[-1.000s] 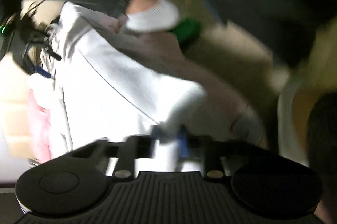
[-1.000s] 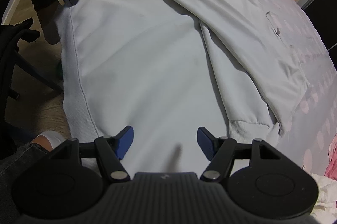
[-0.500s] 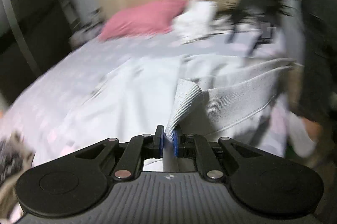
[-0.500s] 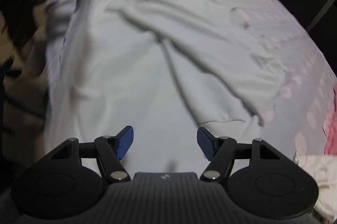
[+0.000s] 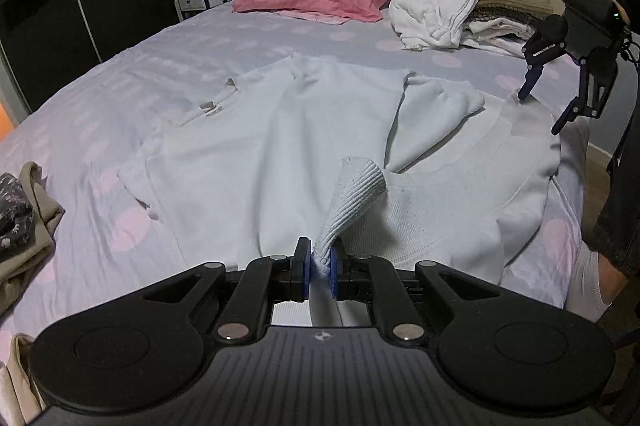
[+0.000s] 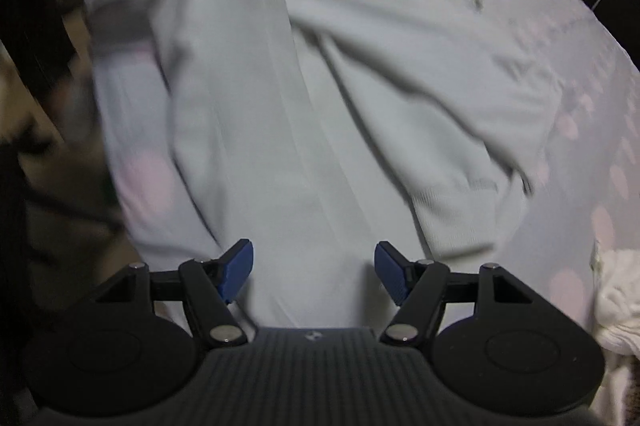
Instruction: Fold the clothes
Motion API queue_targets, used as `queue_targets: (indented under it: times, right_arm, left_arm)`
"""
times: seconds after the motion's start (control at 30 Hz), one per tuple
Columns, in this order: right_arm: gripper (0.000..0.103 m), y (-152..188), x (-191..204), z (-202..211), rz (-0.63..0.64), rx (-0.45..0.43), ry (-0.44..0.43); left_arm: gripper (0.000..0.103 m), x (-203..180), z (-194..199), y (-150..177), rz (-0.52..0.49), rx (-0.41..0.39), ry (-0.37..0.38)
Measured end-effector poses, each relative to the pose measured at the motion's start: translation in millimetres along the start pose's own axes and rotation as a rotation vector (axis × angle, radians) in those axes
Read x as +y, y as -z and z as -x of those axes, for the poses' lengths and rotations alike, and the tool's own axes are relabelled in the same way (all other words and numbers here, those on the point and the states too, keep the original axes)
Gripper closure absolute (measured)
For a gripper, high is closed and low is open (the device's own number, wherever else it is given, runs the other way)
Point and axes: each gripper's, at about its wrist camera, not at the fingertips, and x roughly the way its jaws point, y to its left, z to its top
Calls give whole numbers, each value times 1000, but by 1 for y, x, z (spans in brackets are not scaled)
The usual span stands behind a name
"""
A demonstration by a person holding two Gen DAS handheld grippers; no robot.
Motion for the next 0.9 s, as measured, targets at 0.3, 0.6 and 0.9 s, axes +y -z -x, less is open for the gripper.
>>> queue_targets:
  times: [0.3, 0.6, 0.9]
  right_arm:
    - [32, 18, -39, -16, -214, 83, 43]
    - [95, 9, -53, -3, -261, 57, 31]
    - [96, -1, -56, 19, -249, -18, 85]
  left_arm:
    - [95, 0, -2, 7, 12, 28, 5]
    - [95, 4, -6, 13, 56, 72, 13]
    - [95, 9, -2, 12, 117, 72, 25]
